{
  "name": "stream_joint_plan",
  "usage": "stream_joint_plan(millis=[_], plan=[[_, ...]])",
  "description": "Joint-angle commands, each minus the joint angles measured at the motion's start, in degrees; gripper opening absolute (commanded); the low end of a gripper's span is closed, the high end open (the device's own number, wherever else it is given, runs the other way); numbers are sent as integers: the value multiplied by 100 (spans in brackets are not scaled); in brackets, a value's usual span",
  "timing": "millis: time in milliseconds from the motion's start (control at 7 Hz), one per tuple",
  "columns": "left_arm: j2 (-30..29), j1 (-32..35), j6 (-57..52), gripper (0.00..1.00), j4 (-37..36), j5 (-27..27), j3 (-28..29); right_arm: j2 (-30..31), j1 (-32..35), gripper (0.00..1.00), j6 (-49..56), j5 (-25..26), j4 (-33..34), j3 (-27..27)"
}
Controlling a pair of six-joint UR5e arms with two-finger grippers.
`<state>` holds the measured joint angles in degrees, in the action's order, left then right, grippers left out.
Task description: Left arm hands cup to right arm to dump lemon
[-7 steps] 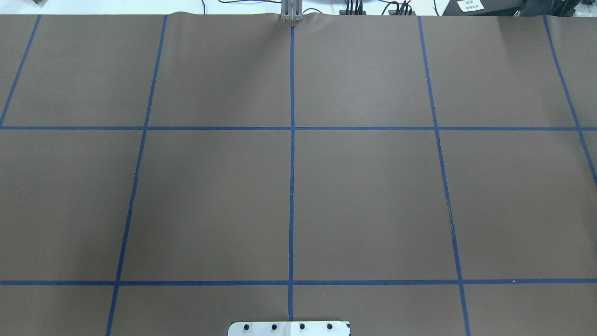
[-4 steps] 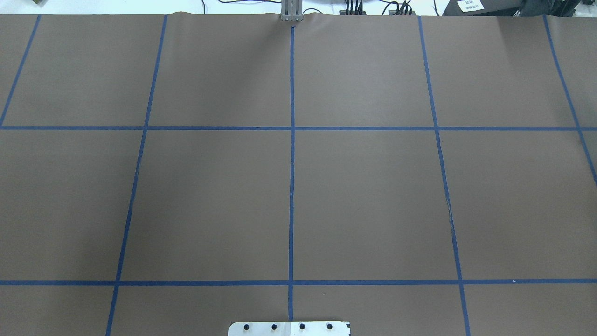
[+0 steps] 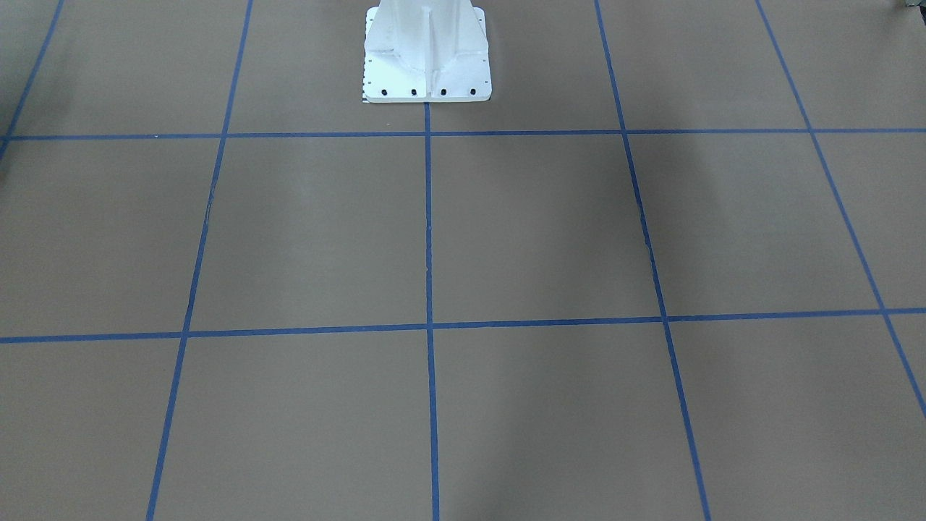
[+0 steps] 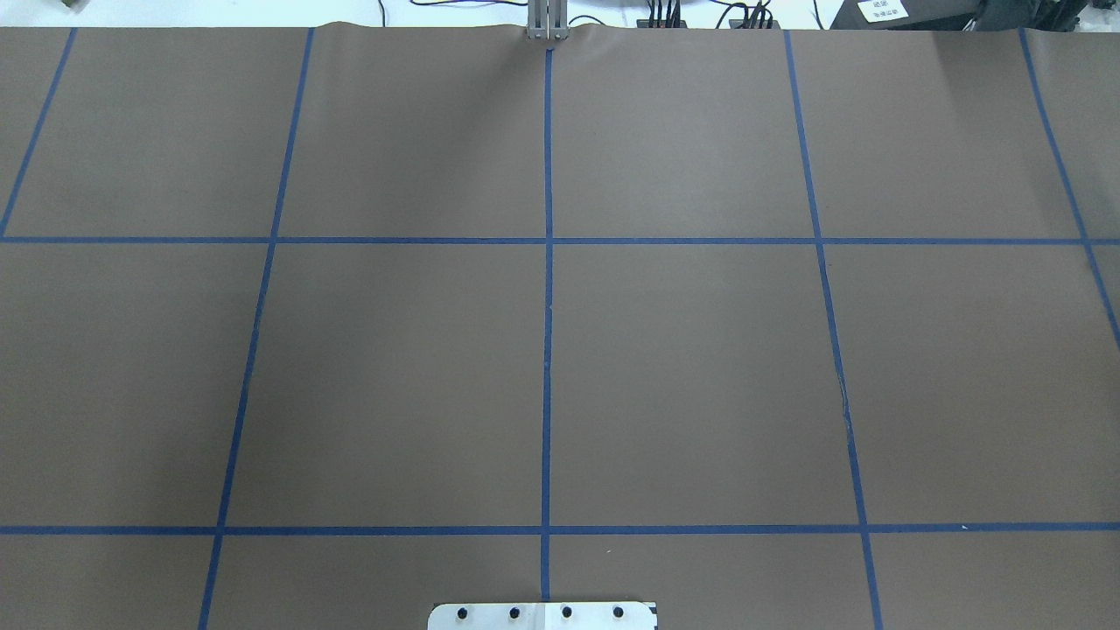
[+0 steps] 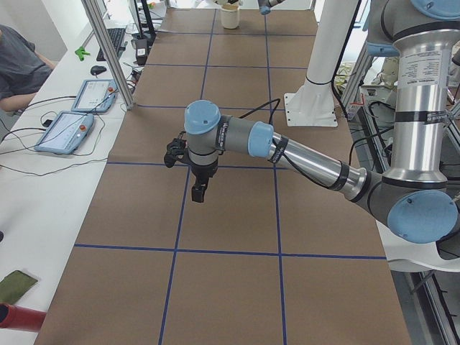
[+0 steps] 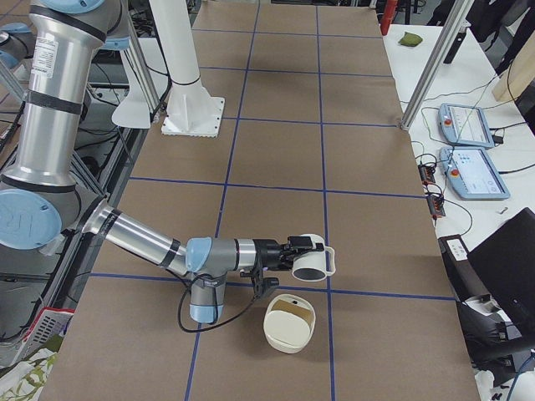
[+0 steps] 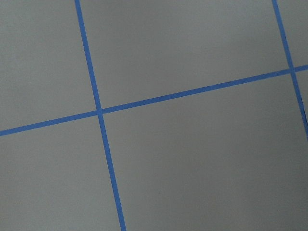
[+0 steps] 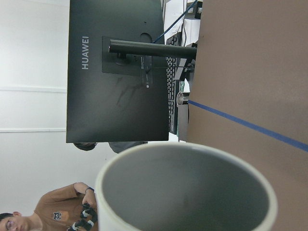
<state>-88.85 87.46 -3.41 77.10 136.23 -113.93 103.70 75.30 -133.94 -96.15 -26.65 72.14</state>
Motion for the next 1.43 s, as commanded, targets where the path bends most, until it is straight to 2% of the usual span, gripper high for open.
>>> stream_joint_plan(millis=[0,429,857,1286], plan=[[-45,-1,174,100,15,9,-16,-7,73,0,-875,9,-444,-190],[-89,-1,174,100,15,9,-16,-7,256,2,-1809,150,-1059,-620],[-115,-1,174,100,15,9,-16,-16,459,4,-2827,263,-1184,-692],[-142,-1,174,100,15,0,-16,-77,530,5,-3636,273,-1579,-877]])
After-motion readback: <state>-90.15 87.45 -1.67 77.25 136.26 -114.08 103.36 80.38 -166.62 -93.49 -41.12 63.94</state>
